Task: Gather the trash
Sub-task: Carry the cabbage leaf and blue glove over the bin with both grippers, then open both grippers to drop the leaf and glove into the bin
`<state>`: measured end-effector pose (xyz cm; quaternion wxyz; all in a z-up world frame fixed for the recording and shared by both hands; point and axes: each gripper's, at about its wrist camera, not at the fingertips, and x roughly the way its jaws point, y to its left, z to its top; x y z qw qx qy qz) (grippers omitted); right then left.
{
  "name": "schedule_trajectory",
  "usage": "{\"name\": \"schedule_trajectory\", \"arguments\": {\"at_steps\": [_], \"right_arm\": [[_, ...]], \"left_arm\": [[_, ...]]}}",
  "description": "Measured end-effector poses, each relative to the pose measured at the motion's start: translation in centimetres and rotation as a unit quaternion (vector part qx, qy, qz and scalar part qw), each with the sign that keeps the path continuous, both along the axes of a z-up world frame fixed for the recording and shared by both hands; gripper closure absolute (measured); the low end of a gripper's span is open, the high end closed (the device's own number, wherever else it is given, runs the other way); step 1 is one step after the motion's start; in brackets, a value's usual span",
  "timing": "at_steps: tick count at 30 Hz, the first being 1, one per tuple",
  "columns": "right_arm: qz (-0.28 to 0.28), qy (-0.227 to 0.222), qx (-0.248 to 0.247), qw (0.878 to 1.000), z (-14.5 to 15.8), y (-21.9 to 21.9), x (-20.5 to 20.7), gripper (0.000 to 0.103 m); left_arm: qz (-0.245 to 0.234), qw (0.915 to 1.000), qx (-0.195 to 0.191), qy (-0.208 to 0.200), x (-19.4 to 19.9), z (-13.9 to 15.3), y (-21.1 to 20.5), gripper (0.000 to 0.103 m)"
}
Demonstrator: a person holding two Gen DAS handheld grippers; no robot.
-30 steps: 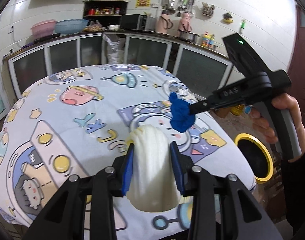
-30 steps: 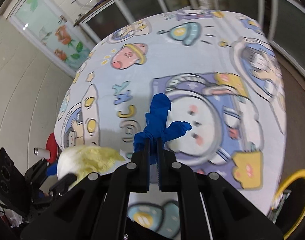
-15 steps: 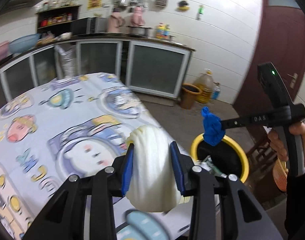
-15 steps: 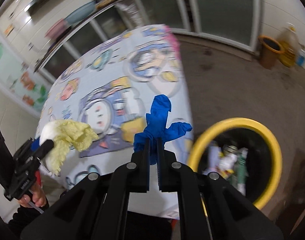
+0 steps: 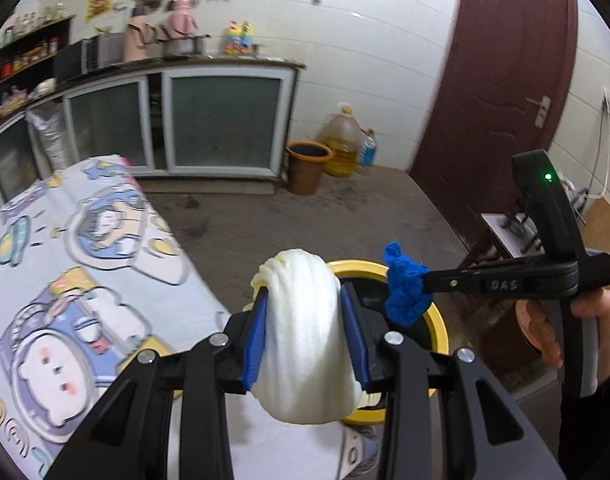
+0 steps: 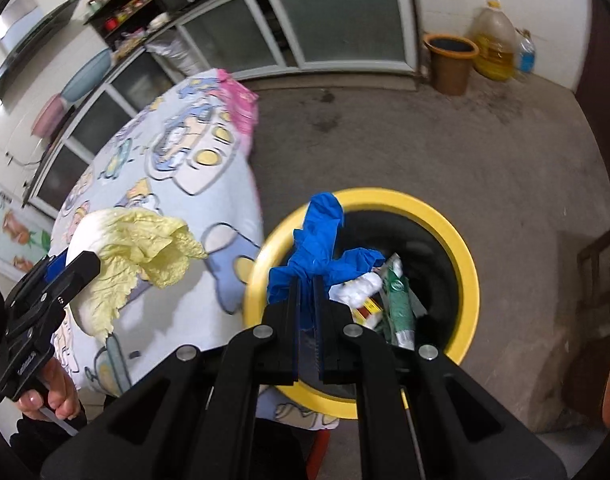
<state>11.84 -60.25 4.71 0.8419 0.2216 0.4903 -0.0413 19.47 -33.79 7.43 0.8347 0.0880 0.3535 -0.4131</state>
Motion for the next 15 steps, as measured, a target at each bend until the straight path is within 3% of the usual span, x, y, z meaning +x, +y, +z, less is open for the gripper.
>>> {"name": "schedule_trajectory", "arguments": {"at_steps": [8, 12, 15], "right_arm": [[-0.034, 0.045, 0.027, 0.998, -5.8, -2.4, -0.1, 0.097], [-0.037, 0.056, 0.035, 0.997, -7.1, -2.8, -0.1, 0.096], [-0.041, 0.053, 0.042, 0.997, -7.2, -3.0, -0.1, 0.095]], "left_arm": [[-0.021, 0.9985, 0.026, 0.043, 0.7, -4.5, -5.5, 0.069], [-0.026, 0.9974, 0.037, 0.056, 0.7, -6.1, -7.3, 0.068], [-0.020, 0.9974, 0.031, 0.063, 0.8, -6.3, -7.4, 0.061]]}}
